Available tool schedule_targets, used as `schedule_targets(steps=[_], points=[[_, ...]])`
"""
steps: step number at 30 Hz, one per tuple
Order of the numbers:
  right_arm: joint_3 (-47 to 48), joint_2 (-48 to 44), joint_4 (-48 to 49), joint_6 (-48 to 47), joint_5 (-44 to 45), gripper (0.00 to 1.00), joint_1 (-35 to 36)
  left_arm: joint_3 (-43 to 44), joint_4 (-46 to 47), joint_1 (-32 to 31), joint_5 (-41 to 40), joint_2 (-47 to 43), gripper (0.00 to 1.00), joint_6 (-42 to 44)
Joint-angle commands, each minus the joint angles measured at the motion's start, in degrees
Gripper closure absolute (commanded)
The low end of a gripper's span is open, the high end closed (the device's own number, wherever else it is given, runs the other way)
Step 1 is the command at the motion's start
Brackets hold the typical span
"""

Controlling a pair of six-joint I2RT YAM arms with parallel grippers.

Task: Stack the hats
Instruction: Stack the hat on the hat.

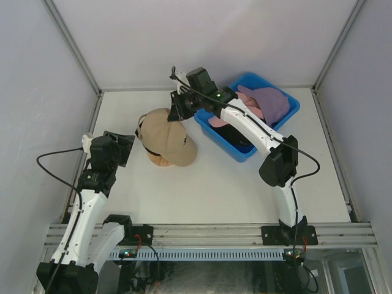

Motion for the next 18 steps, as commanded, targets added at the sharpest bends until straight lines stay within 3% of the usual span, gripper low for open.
schedule_targets(steps=[1, 18], points=[[2.1, -5.4, 2.4, -2.1, 0.0, 0.84, 1.0, -0.7, 0.6, 0.3, -0.9, -1.0, 0.29, -0.8], [3.2, -6.0, 2.2, -7.4, -2.5, 0.77, 2.2, -0.7, 0.6, 0.3, -1.1, -1.3, 0.28, -1.4]])
